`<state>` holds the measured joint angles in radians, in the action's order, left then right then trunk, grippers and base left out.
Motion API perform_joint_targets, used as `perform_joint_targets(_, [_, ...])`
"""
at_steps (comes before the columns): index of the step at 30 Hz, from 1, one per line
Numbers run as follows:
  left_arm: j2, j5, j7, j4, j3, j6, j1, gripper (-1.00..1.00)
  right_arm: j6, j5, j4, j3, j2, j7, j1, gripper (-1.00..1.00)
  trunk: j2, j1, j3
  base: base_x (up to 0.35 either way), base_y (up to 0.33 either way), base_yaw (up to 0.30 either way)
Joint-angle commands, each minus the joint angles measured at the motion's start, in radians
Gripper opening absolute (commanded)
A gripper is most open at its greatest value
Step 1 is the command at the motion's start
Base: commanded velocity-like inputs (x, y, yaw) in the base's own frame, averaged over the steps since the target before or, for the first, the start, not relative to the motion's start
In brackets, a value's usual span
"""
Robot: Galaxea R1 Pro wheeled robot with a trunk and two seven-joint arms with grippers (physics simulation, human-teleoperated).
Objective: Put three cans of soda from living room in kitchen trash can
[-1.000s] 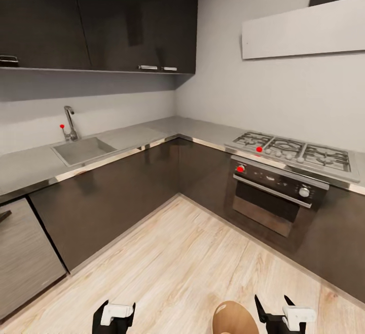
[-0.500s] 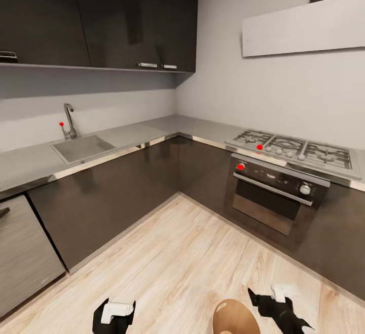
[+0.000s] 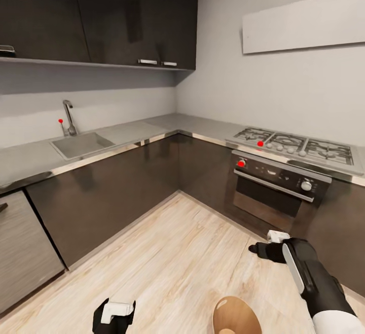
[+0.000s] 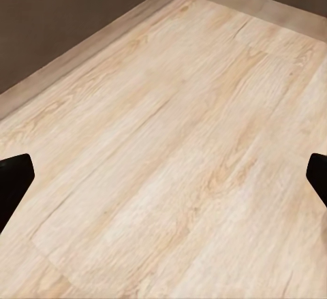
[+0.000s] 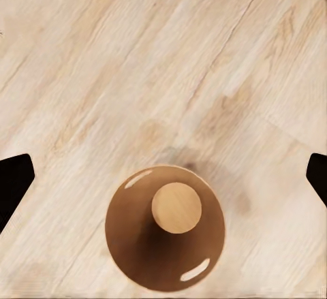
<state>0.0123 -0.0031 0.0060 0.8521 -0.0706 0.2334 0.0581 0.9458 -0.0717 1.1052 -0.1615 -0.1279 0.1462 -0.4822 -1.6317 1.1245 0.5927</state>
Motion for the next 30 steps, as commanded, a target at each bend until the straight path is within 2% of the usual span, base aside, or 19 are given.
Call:
perform_joint_targets(1, [0.000, 0.000, 0.000, 0.000, 0.000, 0.000, 0.000, 1.00, 0.031, 0.000, 0.009, -0.001, -0.003, 0.003, -0.018, 1.00, -0.007, 0.004, 0.003, 0.000, 0.000, 0.000])
perform_joint_targets(5, [0.000, 0.000, 0.001, -0.002, 0.000, 0.000, 0.000, 1.00, 0.100, 0.003, 0.037, -0.003, -0.014, 0.010, -0.069, 1.00, -0.035, 0.019, 0.016, 0.000, 0.000, 0.000])
perform_joint_targets(12, [0.000, 0.000, 0.000, -0.001, 0.000, 0.000, 0.000, 1.00, 0.101, 0.004, 0.036, 0.003, -0.019, 0.007, -0.091, 1.00, -0.084, 0.046, 0.042, 0.000, 0.000, 0.000])
perform_joint_targets(16, [-0.001, 0.000, -0.001, 0.000, 0.000, 0.000, -0.001, 1.00, 0.101, 0.002, -0.010, -0.001, -0.043, 0.011, -0.099, 1.00, -0.112, 0.061, 0.060, 0.000, 0.000, 0.000])
perform_joint_targets(20, [-0.001, 0.000, -0.001, 0.000, 0.000, 0.000, -0.001, 1.00, 0.101, -0.001, -0.020, 0.002, -0.056, 0.014, -0.100, 1.00, -0.140, 0.077, 0.079, 0.000, 0.000, 0.000])
perform_joint_targets(30, [0.000, 0.000, 0.000, -0.006, 0.000, -0.001, 0.000, 1.00, 0.101, -0.003, -0.016, 0.001, -0.062, 0.016, -0.101, 1.00, -0.210, 0.115, 0.117, 0.000, 0.000, 0.000])
